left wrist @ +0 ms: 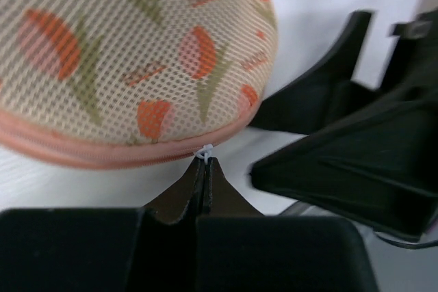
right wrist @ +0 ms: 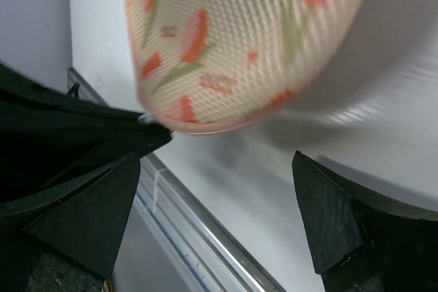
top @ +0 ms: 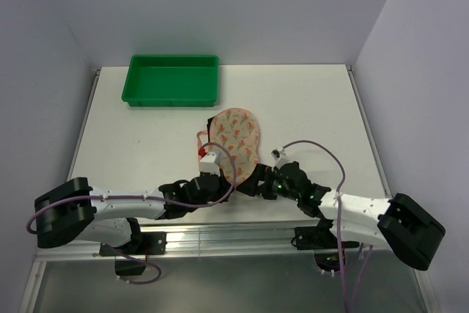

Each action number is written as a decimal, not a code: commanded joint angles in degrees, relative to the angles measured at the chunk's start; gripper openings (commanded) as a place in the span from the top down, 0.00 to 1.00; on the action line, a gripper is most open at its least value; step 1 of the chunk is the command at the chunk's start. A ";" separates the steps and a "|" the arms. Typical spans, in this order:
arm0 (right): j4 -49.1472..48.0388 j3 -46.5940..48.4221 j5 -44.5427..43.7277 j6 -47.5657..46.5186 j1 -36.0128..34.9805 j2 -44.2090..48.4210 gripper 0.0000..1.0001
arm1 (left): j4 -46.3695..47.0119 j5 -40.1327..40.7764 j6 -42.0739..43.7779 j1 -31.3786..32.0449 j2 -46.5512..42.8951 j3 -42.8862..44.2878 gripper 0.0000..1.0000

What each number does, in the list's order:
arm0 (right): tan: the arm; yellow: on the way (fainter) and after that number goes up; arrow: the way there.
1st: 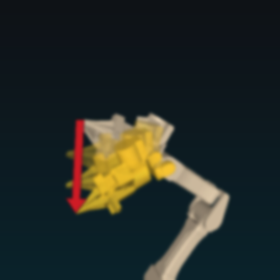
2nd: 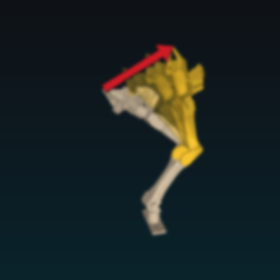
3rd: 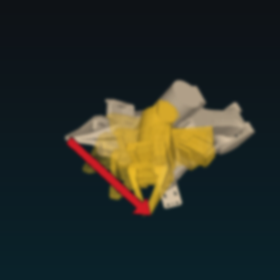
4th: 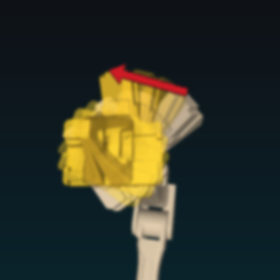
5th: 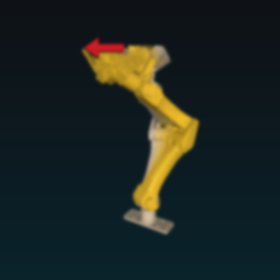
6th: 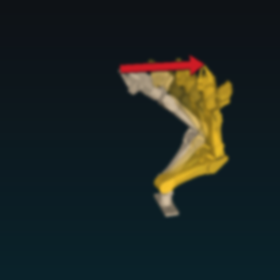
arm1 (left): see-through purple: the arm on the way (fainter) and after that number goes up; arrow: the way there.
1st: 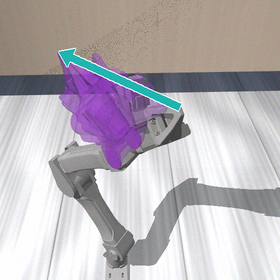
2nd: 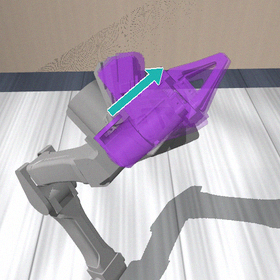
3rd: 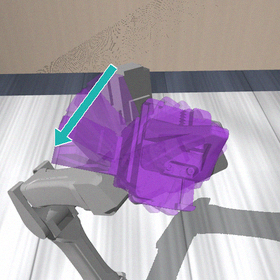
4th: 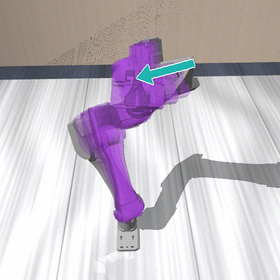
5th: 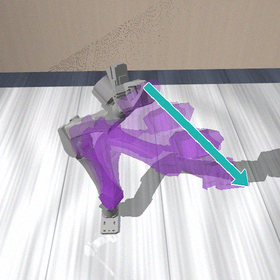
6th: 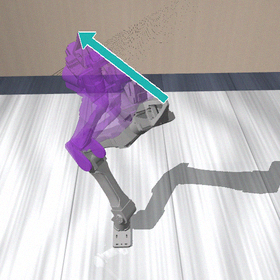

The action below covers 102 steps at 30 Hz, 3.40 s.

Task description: Place the bra in the laundry bag and zip it closed

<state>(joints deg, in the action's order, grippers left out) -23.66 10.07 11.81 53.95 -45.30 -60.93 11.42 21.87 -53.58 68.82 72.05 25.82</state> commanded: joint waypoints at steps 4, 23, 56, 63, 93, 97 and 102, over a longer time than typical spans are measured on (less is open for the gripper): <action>-0.68 -4.08 -9.61 7.74 -0.58 9.68 0.00 | 9.23 -7.54 5.68 0.35 6.87 6.52 1.00; -4.65 -3.04 -13.58 8.19 4.07 4.59 0.93 | 4.49 -2.27 6.12 0.18 3.71 3.19 1.00; 25.05 14.71 -7.15 -18.26 14.20 9.26 0.27 | -15.19 -0.14 2.53 -18.17 -23.07 -0.86 0.33; 32.97 38.66 -21.29 -31.08 -4.87 -12.26 0.67 | -18.63 -5.25 -7.05 -29.78 -27.66 -5.60 0.60; 45.37 85.30 -41.87 -45.25 -13.06 -60.01 0.71 | -4.48 -12.02 -9.70 -36.56 -22.22 -15.72 0.60; 45.28 85.47 -42.40 -45.34 -13.06 -60.89 0.76 | -3.16 -12.46 -9.44 -36.56 -20.20 -15.28 0.56; 45.28 85.30 -40.47 -45.25 -12.97 -61.15 0.69 | -2.02 -12.11 -9.17 -36.82 -18.62 -14.84 0.50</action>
<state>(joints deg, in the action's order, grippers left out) 22.72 93.45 -28.18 9.04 -58.35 -121.80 6.07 10.11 -63.68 32.42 53.01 10.35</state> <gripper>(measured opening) 0.293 0.492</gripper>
